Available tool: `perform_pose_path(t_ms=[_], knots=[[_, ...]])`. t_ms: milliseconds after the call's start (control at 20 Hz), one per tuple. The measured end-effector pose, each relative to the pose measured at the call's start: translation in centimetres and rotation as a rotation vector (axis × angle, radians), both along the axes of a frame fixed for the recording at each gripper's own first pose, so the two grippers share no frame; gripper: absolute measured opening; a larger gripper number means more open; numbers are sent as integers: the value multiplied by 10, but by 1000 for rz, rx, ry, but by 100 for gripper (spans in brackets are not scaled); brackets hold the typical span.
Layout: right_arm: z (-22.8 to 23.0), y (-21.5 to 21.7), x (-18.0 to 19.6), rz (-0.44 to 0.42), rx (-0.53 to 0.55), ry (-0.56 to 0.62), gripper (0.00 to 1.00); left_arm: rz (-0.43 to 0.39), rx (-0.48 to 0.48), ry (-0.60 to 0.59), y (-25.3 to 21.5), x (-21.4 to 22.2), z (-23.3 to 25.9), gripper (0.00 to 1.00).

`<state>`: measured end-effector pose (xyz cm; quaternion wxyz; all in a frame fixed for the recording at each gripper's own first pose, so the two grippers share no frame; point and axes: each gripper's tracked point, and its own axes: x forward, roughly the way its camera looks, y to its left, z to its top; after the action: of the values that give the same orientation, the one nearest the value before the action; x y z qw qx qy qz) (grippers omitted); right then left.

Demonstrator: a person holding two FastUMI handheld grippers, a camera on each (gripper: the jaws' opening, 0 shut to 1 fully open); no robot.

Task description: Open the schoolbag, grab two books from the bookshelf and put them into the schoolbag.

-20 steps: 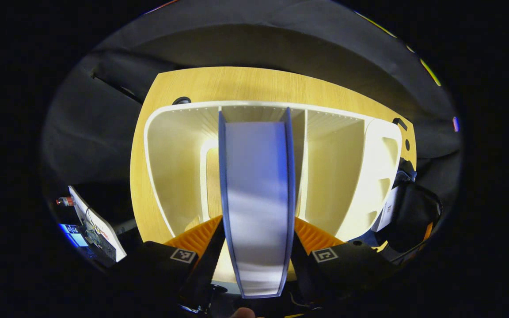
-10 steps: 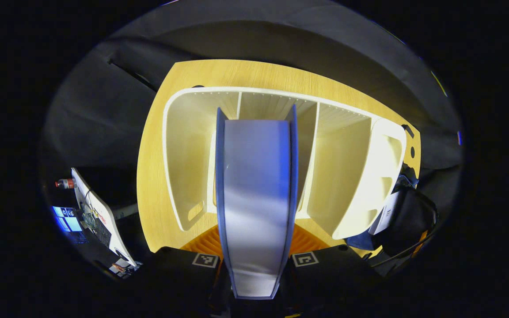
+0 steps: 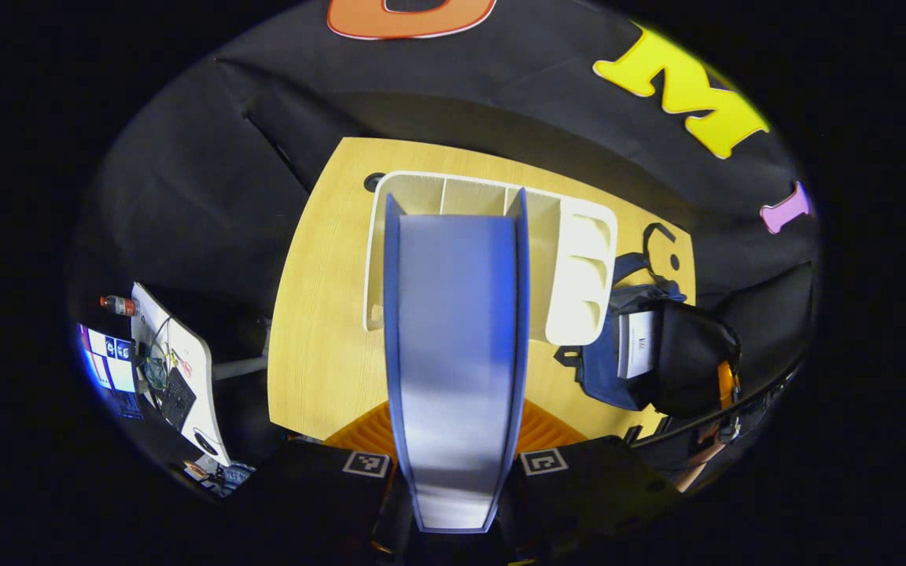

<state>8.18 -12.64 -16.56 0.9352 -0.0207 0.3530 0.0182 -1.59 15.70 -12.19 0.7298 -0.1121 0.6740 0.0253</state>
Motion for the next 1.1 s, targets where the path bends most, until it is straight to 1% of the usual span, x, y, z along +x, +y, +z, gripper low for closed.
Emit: perform_pose_path(t_ms=[100,200,350,450,500,550,650,700,800,900,950,1000,1050,1100], knots=[[0,-1,-3,-2,5,-1,2,-17,-21,-54,-3,-8,17,46],[1,-2,-4,-9,12,-1,2,-19,-79,-87,-21,-18,27,46],[0,-2,-6,-11,16,3,2,10,-202,-144,-58,-16,29,46],[1,-3,-7,-13,8,-3,2,35,-304,-182,-88,-13,26,46],[1,-3,-8,-12,2,-5,0,43,-360,-195,-103,-14,24,46],[0,-3,-9,-11,-1,-1,2,43,-410,-205,-117,-17,24,46],[1,-3,-11,-12,-4,1,0,40,-484,-224,-146,-17,15,46],[1,-3,-11,-12,-3,1,2,38,-520,-236,-160,-17,10,46],[1,-4,-11,-9,-6,8,2,33,-598,-275,-193,-16,0,46],[4,-8,-10,-12,-10,10,2,15,-643,-307,-232,-17,-16,46],[5,-9,-10,-13,-10,12,2,3,-645,-311,-248,-19,-29,46],[5,-10,-10,-14,-10,13,5,-6,-645,-307,-265,-19,-42,46],[6,-12,-9,-15,-16,13,2,-12,-649,-298,-282,-16,-55,46],[6,-15,-10,-14,-27,13,2,-18,-656,-293,-299,-13,-66,46]])
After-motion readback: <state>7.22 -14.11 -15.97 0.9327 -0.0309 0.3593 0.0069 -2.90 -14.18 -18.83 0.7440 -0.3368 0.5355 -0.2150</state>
